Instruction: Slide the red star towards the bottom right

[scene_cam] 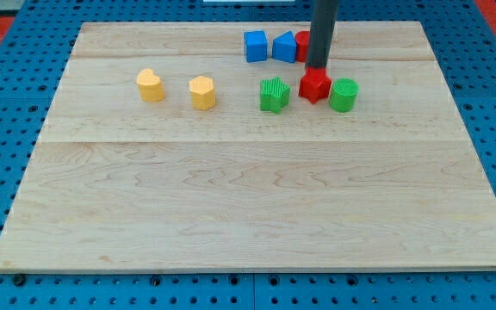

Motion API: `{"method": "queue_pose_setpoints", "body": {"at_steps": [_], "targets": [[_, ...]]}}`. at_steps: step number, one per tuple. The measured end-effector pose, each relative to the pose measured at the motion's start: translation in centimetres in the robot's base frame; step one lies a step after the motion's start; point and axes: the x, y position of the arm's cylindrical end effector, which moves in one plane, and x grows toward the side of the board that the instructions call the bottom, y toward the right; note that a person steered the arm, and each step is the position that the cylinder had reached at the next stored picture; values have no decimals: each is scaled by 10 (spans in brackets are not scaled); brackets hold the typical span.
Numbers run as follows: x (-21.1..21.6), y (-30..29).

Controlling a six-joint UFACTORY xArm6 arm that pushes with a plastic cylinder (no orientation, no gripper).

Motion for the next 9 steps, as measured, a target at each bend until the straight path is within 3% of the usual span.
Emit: {"method": "queue_pose_setpoints", "body": {"at_steps": [2, 4, 5, 7, 9], "targets": [[119, -7], [134, -63], [160, -13], [142, 33], [191, 67]]}}
